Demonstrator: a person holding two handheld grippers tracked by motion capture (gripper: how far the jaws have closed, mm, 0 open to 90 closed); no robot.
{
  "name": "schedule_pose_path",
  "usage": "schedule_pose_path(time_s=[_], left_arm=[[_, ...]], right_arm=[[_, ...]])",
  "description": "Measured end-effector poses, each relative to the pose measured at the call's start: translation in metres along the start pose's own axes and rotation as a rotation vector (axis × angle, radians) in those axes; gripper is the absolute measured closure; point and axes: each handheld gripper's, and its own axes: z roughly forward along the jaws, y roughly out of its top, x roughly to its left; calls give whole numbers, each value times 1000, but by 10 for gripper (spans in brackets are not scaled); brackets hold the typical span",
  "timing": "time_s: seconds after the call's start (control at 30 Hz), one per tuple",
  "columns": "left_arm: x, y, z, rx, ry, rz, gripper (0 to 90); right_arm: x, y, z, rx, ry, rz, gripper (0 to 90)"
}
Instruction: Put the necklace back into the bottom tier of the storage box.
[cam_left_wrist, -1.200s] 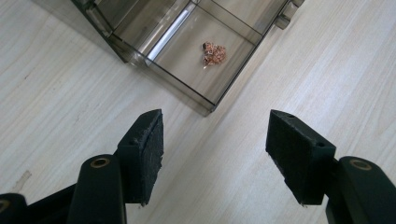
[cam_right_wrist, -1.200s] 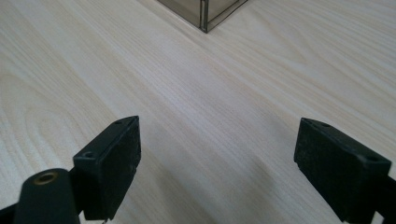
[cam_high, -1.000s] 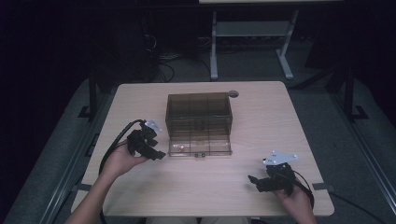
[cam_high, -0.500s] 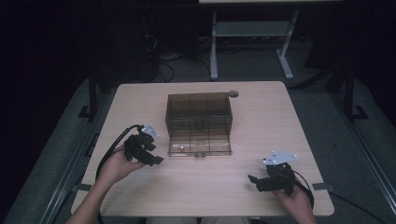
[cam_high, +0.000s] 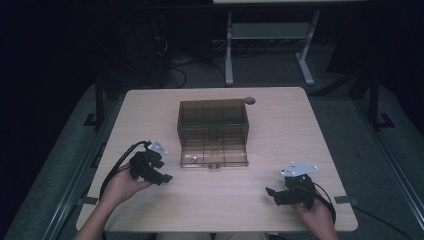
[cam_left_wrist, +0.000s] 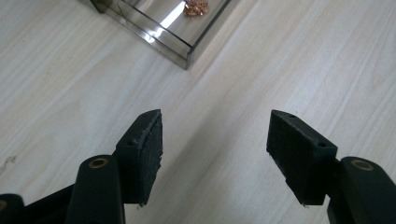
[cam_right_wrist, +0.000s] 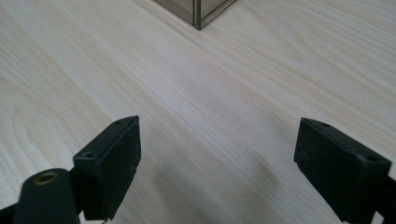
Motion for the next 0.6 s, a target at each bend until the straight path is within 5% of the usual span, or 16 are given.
schedule_pose_path(time_s=[0.6], left_arm=[[-11, -18, -3, -16, -9, 3, 348]], right_arm=[[0, -1, 2, 3, -6, 5, 142]])
